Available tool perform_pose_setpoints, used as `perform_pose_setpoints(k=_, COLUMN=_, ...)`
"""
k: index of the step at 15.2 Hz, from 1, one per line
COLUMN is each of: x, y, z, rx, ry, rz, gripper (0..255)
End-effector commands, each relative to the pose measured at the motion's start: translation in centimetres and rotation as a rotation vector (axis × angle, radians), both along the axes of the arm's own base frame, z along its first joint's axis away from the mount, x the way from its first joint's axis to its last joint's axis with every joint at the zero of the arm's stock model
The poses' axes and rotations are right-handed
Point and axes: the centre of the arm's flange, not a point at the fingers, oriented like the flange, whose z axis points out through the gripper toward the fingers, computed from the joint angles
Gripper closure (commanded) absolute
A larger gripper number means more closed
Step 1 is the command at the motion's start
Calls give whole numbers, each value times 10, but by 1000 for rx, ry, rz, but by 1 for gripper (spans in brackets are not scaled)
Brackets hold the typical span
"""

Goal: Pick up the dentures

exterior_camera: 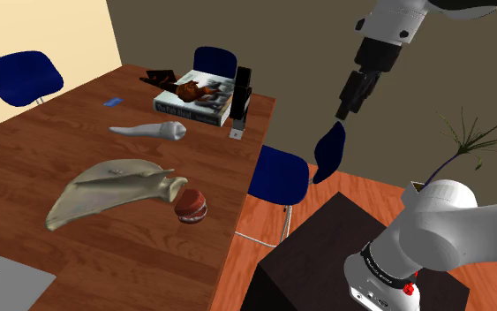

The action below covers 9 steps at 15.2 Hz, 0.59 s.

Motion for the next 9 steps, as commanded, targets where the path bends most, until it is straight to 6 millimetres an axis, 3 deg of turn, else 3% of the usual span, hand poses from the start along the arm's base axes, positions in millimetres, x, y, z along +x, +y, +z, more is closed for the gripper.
perform_pose_setpoints(k=1, x=0, y=0, z=0, rx=0, ry=0, rz=0, gripper=0)
perform_pose_setpoints(k=9, x=31, y=87, z=-55, rx=-27, ry=7, rz=-106, gripper=0)
